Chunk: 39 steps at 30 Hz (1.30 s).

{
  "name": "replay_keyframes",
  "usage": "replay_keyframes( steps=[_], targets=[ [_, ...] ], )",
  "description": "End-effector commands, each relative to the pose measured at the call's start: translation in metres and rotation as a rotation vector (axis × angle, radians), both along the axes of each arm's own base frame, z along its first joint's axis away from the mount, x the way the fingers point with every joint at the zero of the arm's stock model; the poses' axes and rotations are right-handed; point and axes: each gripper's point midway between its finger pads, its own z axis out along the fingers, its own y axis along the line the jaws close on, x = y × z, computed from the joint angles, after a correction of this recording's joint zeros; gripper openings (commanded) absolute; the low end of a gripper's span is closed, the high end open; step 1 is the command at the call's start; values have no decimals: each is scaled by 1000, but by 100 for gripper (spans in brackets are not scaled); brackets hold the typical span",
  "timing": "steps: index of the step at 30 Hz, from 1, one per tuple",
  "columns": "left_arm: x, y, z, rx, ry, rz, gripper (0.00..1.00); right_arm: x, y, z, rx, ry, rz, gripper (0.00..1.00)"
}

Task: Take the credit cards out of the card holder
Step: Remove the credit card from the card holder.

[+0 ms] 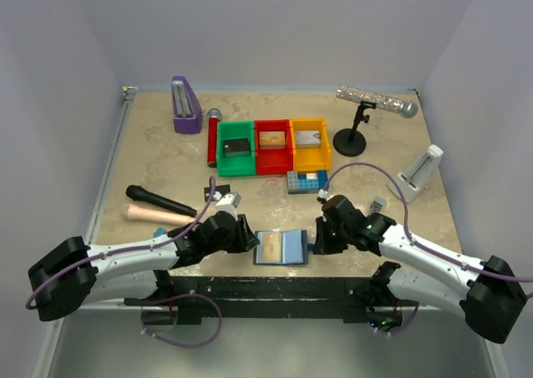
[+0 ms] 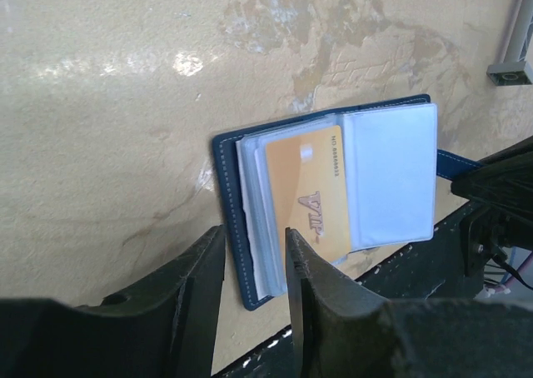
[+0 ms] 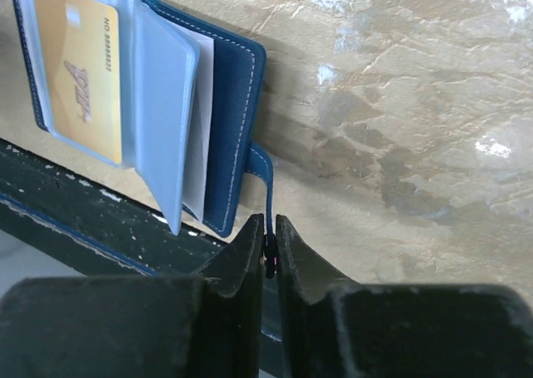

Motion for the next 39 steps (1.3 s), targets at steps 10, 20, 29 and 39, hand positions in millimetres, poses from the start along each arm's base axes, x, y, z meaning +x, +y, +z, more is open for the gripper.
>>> replay_keyframes(
  steps=[10, 20, 29, 39],
  targets=[
    [15, 11, 39, 5, -134, 25, 40, 12, -16, 46, -48, -125, -10, 53],
    [14, -26, 68, -153, -197, -100, 28, 9, 66, 103, 478, -239, 120, 43],
    [13, -42, 44, -91, -135, -157, 0, 18, 96, 76, 537, -131, 88, 40],
    [6, -38, 10, -71, -70, -150, 0, 23, 110, 39, 537, -31, 41, 43]
  ],
)
